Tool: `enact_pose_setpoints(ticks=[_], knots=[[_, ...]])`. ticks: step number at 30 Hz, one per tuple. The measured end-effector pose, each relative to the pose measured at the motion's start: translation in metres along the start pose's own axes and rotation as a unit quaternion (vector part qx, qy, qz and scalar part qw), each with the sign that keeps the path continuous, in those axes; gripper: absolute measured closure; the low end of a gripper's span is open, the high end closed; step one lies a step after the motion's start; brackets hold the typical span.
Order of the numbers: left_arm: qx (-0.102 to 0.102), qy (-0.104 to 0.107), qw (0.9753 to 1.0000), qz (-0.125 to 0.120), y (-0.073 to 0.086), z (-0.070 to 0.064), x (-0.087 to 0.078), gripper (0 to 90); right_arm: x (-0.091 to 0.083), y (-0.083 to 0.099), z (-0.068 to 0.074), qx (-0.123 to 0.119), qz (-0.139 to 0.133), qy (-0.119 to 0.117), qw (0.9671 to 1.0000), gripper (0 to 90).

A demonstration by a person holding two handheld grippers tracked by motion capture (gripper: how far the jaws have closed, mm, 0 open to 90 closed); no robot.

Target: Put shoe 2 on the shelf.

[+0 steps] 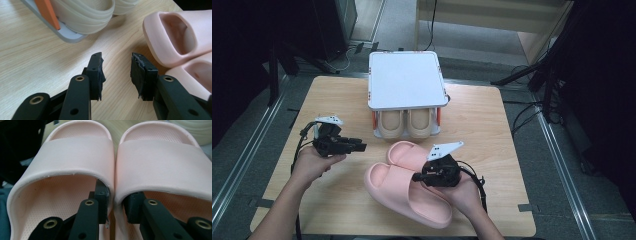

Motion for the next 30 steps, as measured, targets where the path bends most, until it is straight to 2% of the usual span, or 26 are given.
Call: enact_pose_setpoints(ticks=[2, 3, 4, 9, 10, 12, 16, 17, 20, 22, 25, 27, 30], knots=[[-0.004, -0.001, 1.0000, -0.003, 0.001, -0.001, -0.003, 60.9, 0.004, -0.005, 0.002, -0.015, 0.009, -0.027, 0.9995, 75.8], [-0.002, -0.002, 1.0000, -0.005, 0.002, -0.001, -0.005, 60.9, 0.004, -0.005, 0.002, -0.015, 0.009, -0.027, 0.9995, 75.8], [-0.002, -0.005, 1.0000, -0.004, 0.005, -0.001, -0.007, 60.4, 0.006, -0.009, 0.003, -0.026, 0.016, -0.041, 0.9987, 75.8], [-0.009, -0.011, 0.9999, -0.002, 0.011, 0.001, -0.012, 58.6, 0.009, -0.021, 0.002, -0.047, 0.025, -0.068, 0.9963, 75.6], [-0.014, -0.011, 0.9998, -0.003, 0.012, 0.000, -0.013, 58.6, 0.009, -0.021, 0.002, -0.047, 0.025, -0.068, 0.9963, 75.6], [-0.016, -0.013, 0.9998, -0.003, 0.015, 0.000, -0.016, 57.3, 0.010, -0.028, 0.002, -0.070, 0.031, -0.077, 0.9942, 75.6], [-0.021, -0.017, 0.9996, -0.002, 0.020, 0.000, -0.019, 55.6, 0.010, -0.034, 0.002, -0.083, 0.036, -0.087, 0.9921, 75.6], [-0.023, -0.022, 0.9995, -0.001, 0.023, 0.001, -0.020, 54.2, 0.009, -0.041, 0.001, -0.092, 0.037, -0.096, 0.9904, 75.6], [-0.027, -0.024, 0.9994, -0.001, 0.025, 0.002, -0.022, 51.9, 0.007, -0.047, 0.001, -0.098, 0.034, -0.101, 0.9894, 75.6], [-0.033, -0.022, 0.9992, 0.001, 0.027, 0.004, -0.024, 49.9, 0.003, -0.058, 0.002, -0.113, 0.028, -0.114, 0.9867, 75.6], [-0.042, -0.025, 0.9988, 0.003, 0.030, 0.007, -0.025, 49.6, 0.000, -0.065, 0.001, -0.118, 0.026, -0.119, 0.9855, 75.6], [-0.044, -0.026, 0.9987, 0.000, 0.030, 0.009, -0.026, 49.2, -0.003, -0.077, 0.000, -0.129, 0.032, -0.124, 0.9834, 75.5], [-0.047, -0.025, 0.9986, -0.002, 0.030, 0.011, -0.028, 49.0, -0.007, -0.087, -0.002, -0.136, 0.038, -0.122, 0.9824, 75.5]])
Point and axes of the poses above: each handheld gripper's, and its own axes: x roughly forward along the jaws, y roughly out of its underside, z roughly to its left, the point moved 9 cm from there along x, roughly forward along the jaws, and after that the axes turned 4 degrees about y, right-handed, at the moved point
